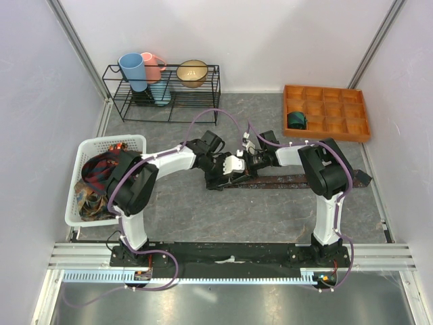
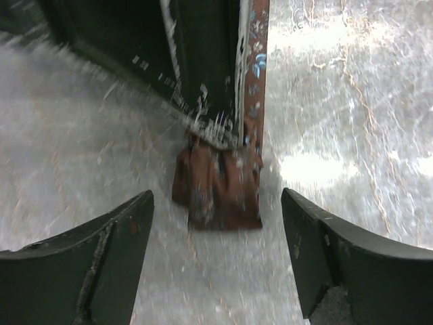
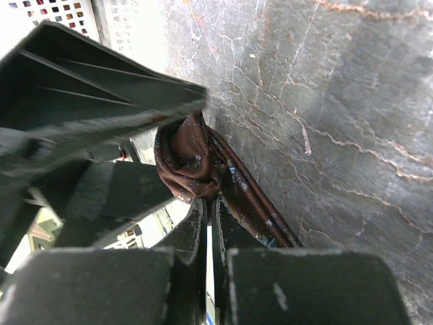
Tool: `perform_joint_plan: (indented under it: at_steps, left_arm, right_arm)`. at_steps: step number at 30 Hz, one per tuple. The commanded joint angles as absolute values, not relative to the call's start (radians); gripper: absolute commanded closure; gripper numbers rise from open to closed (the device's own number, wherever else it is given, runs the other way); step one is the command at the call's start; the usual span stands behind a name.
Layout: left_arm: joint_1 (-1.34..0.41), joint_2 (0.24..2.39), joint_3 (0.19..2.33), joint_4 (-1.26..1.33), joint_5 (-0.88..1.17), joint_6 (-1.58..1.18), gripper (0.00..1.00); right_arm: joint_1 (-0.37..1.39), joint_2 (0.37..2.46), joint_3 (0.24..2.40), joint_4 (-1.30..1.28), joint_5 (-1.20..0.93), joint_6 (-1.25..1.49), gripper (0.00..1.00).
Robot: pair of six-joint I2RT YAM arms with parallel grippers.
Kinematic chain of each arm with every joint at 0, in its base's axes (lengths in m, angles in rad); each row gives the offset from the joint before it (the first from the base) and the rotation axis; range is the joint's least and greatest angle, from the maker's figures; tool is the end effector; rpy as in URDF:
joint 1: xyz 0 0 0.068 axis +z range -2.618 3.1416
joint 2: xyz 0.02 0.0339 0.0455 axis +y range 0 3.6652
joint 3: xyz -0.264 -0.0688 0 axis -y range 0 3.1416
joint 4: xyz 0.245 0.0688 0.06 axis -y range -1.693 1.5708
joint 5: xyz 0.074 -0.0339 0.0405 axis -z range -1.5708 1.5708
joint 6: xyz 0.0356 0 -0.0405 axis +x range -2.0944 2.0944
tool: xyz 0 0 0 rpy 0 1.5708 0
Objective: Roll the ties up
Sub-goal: Roll the tie at the center of the board.
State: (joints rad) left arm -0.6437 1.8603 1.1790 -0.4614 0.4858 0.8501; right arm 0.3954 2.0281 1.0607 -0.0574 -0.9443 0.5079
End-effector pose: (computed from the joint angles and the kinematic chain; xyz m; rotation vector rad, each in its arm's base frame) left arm 0.2838 -0.2337 0.1629 1.8766 1.8200 -0.5849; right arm 0.3343 0.1708 0.1016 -0.2295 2.6695 1.5428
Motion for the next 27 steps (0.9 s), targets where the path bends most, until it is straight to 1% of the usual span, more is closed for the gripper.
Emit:
perform_joint_plan:
  at_steps: [1,4,6,7,8,10,11,13,14,15,16,19,20,21,22,24,25,27]
  left_arm:
    - [-0.672,1.907,1.241,-0.449,0.445,0.848,0.19]
    - [-0.686,1.931,1.256,-0.462,0.428,0.838,0.19]
    - [-0.695,1.94,1.256,-0.466,0.422,0.838,0.22]
    - [-0.698,1.942,1.256,-0.469,0.414,0.841,0.24]
    - [-0.699,1.944,1.255,-0.469,0.407,0.842,0.28]
    - [-0.703,1.951,1.256,-0.489,0.408,0.854,0.34]
    - [-0.703,1.953,1.256,-0.5,0.413,0.859,0.44]
    - [-0.703,1.944,1.246,-0.508,0.413,0.87,0.55]
    - [-0.703,1.941,1.24,-0.509,0.408,0.877,0.65]
    - [-0.703,1.936,1.23,-0.512,0.407,0.891,0.69]
    - [-0.703,1.928,1.223,-0.517,0.405,0.896,0.76]
    - [-0.703,1.921,1.206,-0.518,0.403,0.908,0.83]
    - [-0.703,1.916,1.204,-0.526,0.403,0.911,0.82]
    - [-0.703,1.914,1.207,-0.526,0.408,0.908,0.77]
    - [-0.703,1.911,1.209,-0.526,0.413,0.908,0.6]
    - [-0.704,1.908,1.224,-0.523,0.437,0.894,0.46]
    - [-0.704,1.91,1.23,-0.522,0.442,0.888,0.37]
    - [-0.712,1.925,1.256,-0.517,0.446,0.868,0.33]
  right_arm:
    - [0.393,1.999,1.052,-0.081,-0.911,0.469,1.0]
    - [0.393,1.993,1.048,-0.072,-0.917,0.476,1.0]
    - [0.394,1.99,1.046,-0.067,-0.923,0.482,1.0]
    - [0.393,1.99,1.046,-0.064,-0.926,0.483,1.0]
    - [0.394,1.988,1.045,-0.058,-0.928,0.491,1.0]
    - [0.394,1.985,1.045,-0.046,-0.936,0.5,1.0]
    - [0.393,1.982,1.045,-0.045,-0.936,0.505,1.0]
    - [0.394,1.979,1.046,-0.043,-0.937,0.508,1.0]
    - [0.394,1.976,1.046,-0.044,-0.937,0.506,1.0]
    - [0.393,1.974,1.046,-0.043,-0.939,0.508,1.0]
    - [0.393,1.971,1.045,-0.044,-0.939,0.509,1.0]
    - [0.393,1.968,1.045,-0.046,-0.94,0.511,1.0]
    - [0.393,1.967,1.045,-0.046,-0.939,0.512,1.0]
    - [0.393,1.965,1.045,-0.048,-0.937,0.512,1.0]
    - [0.393,1.967,1.045,-0.049,-0.937,0.514,1.0]
    - [0.393,1.97,1.046,-0.048,-0.936,0.512,1.0]
    - [0.393,1.971,1.046,-0.048,-0.934,0.512,1.0]
    - [0.394,1.976,1.046,-0.048,-0.936,0.515,1.0]
